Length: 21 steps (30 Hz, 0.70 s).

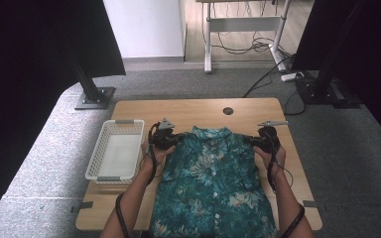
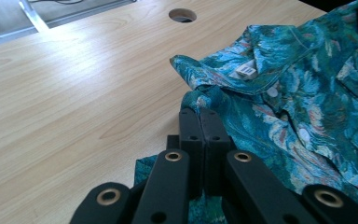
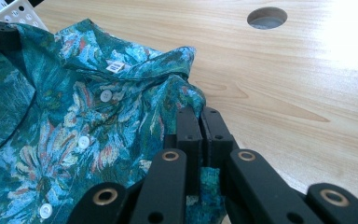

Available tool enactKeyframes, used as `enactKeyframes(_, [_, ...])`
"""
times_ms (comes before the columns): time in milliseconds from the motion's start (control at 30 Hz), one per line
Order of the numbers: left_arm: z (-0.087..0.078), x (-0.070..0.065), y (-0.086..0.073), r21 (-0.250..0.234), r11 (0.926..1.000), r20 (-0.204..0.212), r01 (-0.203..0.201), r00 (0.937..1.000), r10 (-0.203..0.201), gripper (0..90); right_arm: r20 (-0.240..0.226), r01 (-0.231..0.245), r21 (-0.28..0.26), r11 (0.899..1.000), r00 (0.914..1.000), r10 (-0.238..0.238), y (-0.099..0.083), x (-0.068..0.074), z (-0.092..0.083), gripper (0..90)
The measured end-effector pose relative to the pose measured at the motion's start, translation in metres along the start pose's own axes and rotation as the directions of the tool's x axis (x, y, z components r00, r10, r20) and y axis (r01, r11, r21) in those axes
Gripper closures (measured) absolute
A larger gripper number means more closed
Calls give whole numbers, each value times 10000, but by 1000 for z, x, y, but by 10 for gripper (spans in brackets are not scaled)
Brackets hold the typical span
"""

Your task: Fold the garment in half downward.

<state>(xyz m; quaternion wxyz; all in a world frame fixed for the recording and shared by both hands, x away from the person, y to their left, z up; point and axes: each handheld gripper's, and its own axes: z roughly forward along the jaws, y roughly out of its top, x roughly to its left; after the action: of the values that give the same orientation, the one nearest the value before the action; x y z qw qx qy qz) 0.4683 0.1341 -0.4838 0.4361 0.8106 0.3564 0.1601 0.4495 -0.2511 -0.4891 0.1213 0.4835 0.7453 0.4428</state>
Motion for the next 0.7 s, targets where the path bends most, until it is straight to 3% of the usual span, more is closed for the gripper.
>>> enactKeyframes(367, [6, 15, 5, 0, 10000, 104, 54, 9999, -54, 890, -163, -66, -127, 9999, 9998, 64, 6, -4, 9, 872])
enactKeyframes(533, [10, 28, 23, -122, 9999, -8, 92, 10000, -93, 890, -84, -90, -390, 9992, 9999, 86, 23, -10, 17, 872])
enactKeyframes(700, [5, 29, 28, -308, 9995, 104, 33, 9999, -30, 891, -185, -16, -595, 9982, 9998, 5, 34, -9, 18, 873])
